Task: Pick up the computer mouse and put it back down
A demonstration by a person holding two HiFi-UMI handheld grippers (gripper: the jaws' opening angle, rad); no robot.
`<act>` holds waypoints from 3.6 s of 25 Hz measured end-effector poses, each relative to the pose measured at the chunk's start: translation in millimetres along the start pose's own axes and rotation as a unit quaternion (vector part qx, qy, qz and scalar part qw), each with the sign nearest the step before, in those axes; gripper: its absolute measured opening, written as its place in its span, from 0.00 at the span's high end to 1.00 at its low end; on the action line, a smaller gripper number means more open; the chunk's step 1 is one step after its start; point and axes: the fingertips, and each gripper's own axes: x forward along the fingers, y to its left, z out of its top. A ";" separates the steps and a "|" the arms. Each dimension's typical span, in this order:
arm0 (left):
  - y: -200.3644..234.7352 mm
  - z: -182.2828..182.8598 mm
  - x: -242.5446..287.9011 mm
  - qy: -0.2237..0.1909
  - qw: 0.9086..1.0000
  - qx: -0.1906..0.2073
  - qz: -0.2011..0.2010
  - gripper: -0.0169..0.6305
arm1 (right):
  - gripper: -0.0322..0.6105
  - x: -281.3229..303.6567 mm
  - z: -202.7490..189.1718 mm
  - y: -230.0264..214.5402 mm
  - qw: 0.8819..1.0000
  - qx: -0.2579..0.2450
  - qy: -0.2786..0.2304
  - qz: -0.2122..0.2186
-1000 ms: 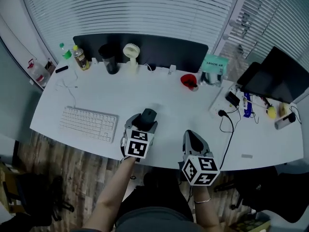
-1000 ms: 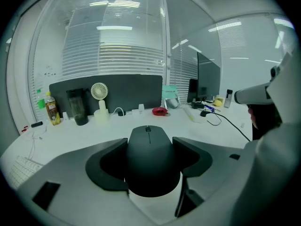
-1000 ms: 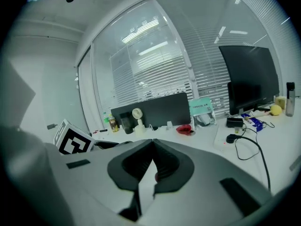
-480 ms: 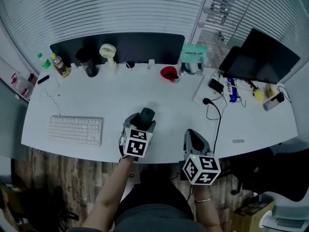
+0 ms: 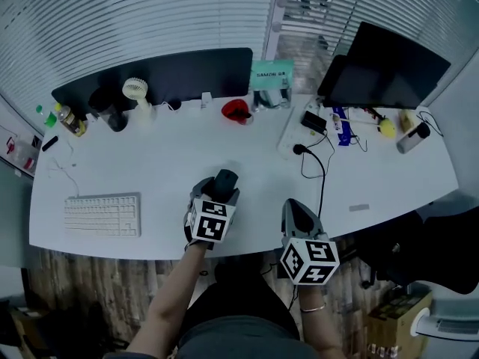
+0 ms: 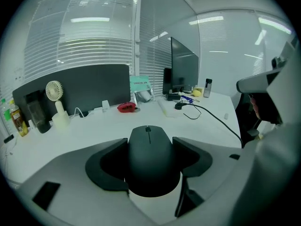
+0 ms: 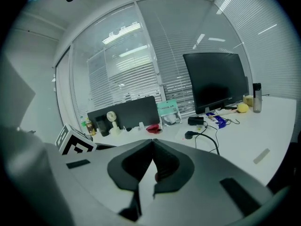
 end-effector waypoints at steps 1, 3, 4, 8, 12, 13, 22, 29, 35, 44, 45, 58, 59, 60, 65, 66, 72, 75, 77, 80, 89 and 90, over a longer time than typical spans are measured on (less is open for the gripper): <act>-3.5 0.5 4.1 0.003 1.000 0.002 -0.002 0.50 | 0.95 -0.3 0.6 -4.5 1.000 0.003 -0.001 -0.003; -9.9 -0.2 12.5 0.011 1.000 0.006 -0.007 0.50 | 0.95 -0.9 0.6 -12.9 1.000 0.007 -0.002 -0.008; -12.9 -0.7 16.9 0.015 1.000 0.008 -0.009 0.50 | 0.95 -1.0 0.3 -17.0 1.000 0.009 -0.002 -0.011; -24.9 -1.3 34.0 0.027 0.999 0.016 -0.017 0.50 | 0.95 -0.7 -0.9 -32.8 1.000 0.017 0.000 -0.022; -35.4 -3.9 48.8 0.039 0.999 0.024 -0.027 0.50 | 0.95 0.7 -1.1 -44.4 0.999 0.023 0.001 -0.030; -37.8 -4.2 52.4 0.042 0.998 0.026 -0.030 0.50 | 0.95 1.3 -0.9 -47.0 0.999 0.024 0.001 -0.031; -55.2 -4.1 79.5 0.061 0.996 0.041 -0.043 0.50 | 0.95 3.3 0.3 -70.2 0.998 0.033 0.003 -0.046; -63.6 -7.4 93.4 0.073 0.995 0.048 -0.048 0.50 | 0.95 3.9 -1.4 -81.9 0.998 0.039 0.004 -0.052; -67.7 -10.7 100.9 0.084 0.994 0.053 -0.048 0.50 | 0.95 6.2 -0.6 -89.9 0.998 0.042 0.007 -0.052; -66.7 -13.7 105.7 0.088 0.993 0.051 -0.052 0.50 | 0.94 9.2 -1.9 -92.2 0.998 0.044 0.010 -0.050; -66.9 -14.2 106.0 0.089 0.993 0.051 -0.053 0.50 | 0.94 9.5 -2.0 -92.4 0.998 0.044 0.010 -0.050; -66.8 -11.6 107.9 0.078 0.994 0.044 -0.065 0.50 | 0.95 14.3 -1.9 -91.7 0.998 0.044 0.013 -0.044; -66.7 -9.4 106.9 0.074 0.994 0.042 -0.066 0.50 | 0.94 14.4 -1.5 -91.2 0.998 0.044 0.012 -0.043; -66.8 -6.6 105.4 0.069 0.995 0.040 -0.067 0.50 | 0.94 14.4 -0.9 -90.7 0.998 0.043 0.012 -0.042; -67.1 12.1 95.8 0.037 0.997 0.023 -0.070 0.50 | 0.95 14.0 3.5 -88.5 0.999 0.038 0.007 -0.035; -66.1 16.1 92.2 0.030 0.997 0.019 -0.068 0.50 | 0.95 13.6 4.1 -87.5 0.999 0.038 0.006 -0.033; -57.4 42.6 69.6 -0.020 0.998 -0.010 -0.060 0.50 | 0.95 7.5 11.8 -84.7 0.999 0.035 -0.006 -0.029; -50.0 55.6 53.4 -0.046 0.998 -0.015 -0.048 0.60 | 0.95 5.4 15.1 -82.4 0.999 0.033 -0.011 -0.028; -46.8 61.7 42.6 -0.061 0.997 -0.019 -0.043 0.64 | 0.95 3.1 15.4 -80.5 0.999 0.032 -0.013 -0.027; -41.9 68.0 28.7 -0.079 0.996 -0.026 -0.035 0.71 | 0.95 0.5 16.1 -75.4 0.999 0.030 -0.015 -0.022; -25.5 79.6 -10.2 -0.120 0.992 -0.036 -0.017 0.81 | 0.95 -6.6 18.1 -57.7 0.999 0.016 -0.025 -0.013; -23.2 80.3 -14.7 -0.124 0.991 -0.037 -0.015 0.82 | 0.95 -7.5 18.7 -55.8 0.999 0.014 -0.026 -0.013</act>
